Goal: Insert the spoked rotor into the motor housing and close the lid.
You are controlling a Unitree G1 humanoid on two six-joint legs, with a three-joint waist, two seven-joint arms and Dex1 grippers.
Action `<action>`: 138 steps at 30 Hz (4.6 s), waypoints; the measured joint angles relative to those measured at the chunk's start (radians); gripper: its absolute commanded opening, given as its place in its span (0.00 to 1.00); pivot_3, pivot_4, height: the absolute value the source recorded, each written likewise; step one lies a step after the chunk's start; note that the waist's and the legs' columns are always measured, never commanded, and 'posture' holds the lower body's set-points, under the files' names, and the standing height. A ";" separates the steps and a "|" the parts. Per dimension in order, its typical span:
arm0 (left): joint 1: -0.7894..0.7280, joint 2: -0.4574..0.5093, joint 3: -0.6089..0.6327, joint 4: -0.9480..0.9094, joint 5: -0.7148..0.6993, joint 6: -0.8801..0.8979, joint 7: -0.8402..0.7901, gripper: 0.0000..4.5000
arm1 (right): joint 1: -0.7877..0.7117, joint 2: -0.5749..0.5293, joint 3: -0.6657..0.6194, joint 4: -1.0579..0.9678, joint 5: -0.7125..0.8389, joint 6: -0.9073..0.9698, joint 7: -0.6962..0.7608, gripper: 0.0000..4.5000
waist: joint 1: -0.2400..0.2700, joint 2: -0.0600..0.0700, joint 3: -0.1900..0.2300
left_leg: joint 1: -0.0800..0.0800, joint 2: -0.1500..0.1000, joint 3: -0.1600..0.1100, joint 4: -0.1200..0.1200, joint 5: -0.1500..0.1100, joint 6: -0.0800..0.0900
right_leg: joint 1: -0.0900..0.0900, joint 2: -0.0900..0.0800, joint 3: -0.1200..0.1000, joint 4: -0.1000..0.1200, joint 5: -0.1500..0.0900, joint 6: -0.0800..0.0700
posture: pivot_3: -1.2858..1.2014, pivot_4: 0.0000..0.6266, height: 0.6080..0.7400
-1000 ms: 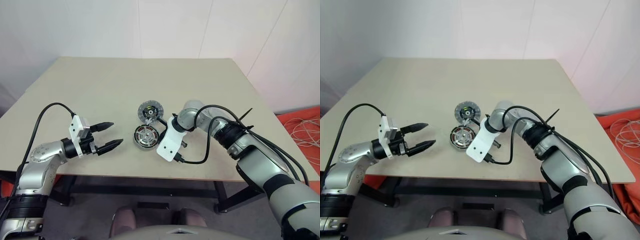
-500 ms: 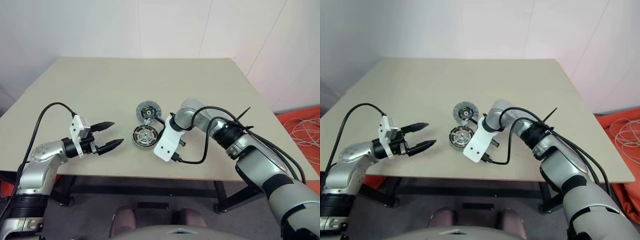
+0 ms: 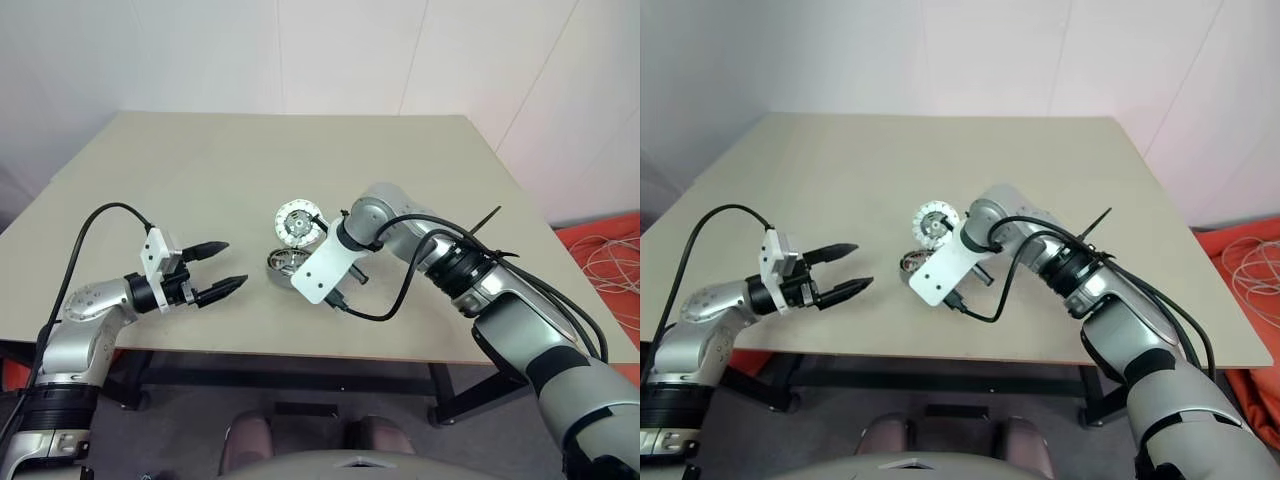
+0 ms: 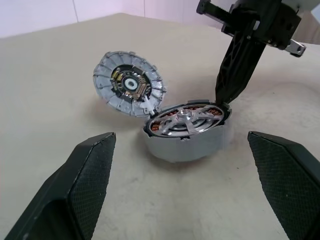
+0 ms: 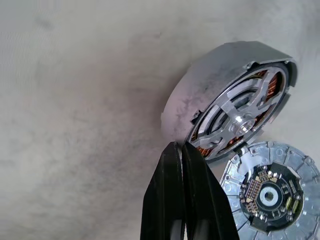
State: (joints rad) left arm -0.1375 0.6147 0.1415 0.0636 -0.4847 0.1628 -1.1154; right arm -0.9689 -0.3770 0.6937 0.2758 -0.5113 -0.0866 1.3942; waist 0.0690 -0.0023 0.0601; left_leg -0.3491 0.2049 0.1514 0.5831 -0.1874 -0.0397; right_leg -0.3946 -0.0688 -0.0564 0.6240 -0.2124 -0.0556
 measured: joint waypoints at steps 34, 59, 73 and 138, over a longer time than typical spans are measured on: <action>0.028 0.031 0.050 0.015 0.003 -0.006 0.011 1.00 | -0.094 0.282 -0.080 0.061 0.202 0.852 -0.168 0.35 | 0.004 0.002 0.001 | 0.001 0.001 -0.001 -0.004 0.003 -0.005 | -0.002 0.002 0.000 0.000 0.001 -0.001 | 0.52 0.00 1.00; 0.036 0.059 0.066 0.026 0.000 -0.005 0.009 1.00 | -0.183 0.117 0.077 0.431 0.132 -0.350 -0.137 1.00 | -0.001 0.000 0.001 | -0.002 0.002 -0.001 -0.002 0.003 -0.005 | -0.004 0.003 0.000 0.000 0.002 -0.004 | 0.52 0.00 1.00; 0.055 0.064 0.087 -0.001 -0.002 0.001 0.018 1.00 | -0.183 0.160 0.104 0.602 -0.026 -0.550 -0.233 1.00 | -0.002 0.000 0.001 | 0.000 0.005 -0.001 -0.001 0.003 -0.006 | -0.004 0.010 0.001 0.000 0.003 -0.007 | 0.52 0.00 1.00; -0.024 0.042 0.044 0.037 0.010 -0.003 0.029 1.00 | -0.050 0.096 0.093 0.010 -0.048 0.524 0.116 0.00 | 0.005 0.000 0.002 | 0.000 0.017 -0.001 -0.001 0.008 -0.013 | -0.007 0.019 0.001 0.000 0.007 -0.014 | 0.52 0.00 1.00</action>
State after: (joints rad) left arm -0.1615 0.6564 0.1857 0.1006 -0.4750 0.1596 -1.0866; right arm -1.0193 -0.2806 0.7862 0.2857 -0.5594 0.4379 1.5101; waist 0.0737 -0.0020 0.0622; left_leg -0.3493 0.2215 0.1509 0.5819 -0.1798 -0.0529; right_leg -0.4011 -0.0498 -0.0556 0.6241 -0.2057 -0.0698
